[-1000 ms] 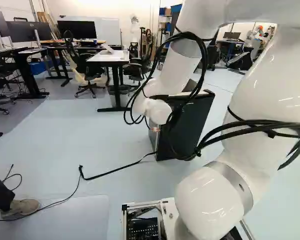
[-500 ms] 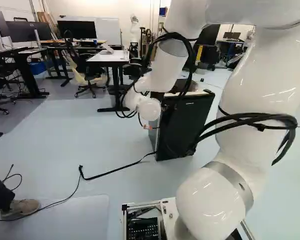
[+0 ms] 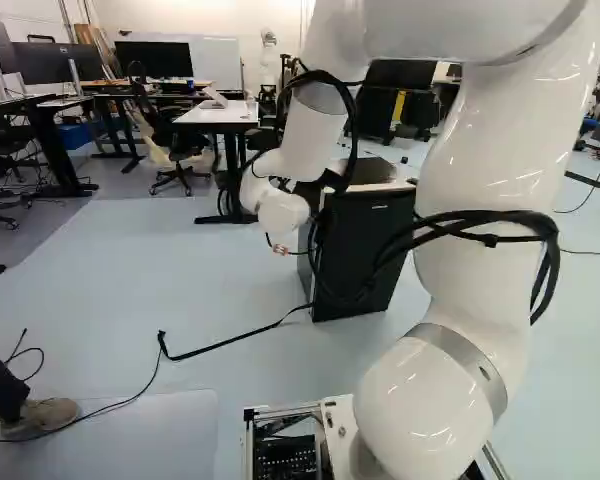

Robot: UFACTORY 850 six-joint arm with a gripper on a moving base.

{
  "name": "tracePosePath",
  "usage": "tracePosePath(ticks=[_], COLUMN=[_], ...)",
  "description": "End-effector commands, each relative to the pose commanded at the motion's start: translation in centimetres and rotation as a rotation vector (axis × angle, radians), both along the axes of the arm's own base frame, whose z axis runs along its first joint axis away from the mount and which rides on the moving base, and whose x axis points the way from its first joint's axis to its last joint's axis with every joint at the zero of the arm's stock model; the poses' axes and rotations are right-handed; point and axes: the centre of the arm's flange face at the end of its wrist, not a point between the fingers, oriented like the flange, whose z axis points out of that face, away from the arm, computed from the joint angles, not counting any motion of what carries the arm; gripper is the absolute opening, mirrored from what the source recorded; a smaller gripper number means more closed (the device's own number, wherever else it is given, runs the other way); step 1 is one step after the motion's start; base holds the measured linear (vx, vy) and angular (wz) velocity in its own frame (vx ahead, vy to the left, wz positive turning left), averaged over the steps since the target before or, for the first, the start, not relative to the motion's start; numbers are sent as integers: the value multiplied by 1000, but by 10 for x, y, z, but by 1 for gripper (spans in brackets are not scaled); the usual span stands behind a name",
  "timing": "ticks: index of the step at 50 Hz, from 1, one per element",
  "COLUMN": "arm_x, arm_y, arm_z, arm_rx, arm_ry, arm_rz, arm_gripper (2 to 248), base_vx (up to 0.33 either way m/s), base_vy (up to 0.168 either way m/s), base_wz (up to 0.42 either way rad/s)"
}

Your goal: Open the fridge door

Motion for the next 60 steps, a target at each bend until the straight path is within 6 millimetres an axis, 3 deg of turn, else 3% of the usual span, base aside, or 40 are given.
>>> tracePosePath(ticks=[39,60], arm_x=[50,68], arm_y=[20,16], arm_z=[-51,-55], arm_rx=[-18,-21], arm_ry=[22,-11], arm_rz=[-204,-316], arm_gripper=[247,247], base_vx=[0,0], base_vy=[0,0], base_wz=[0,0])
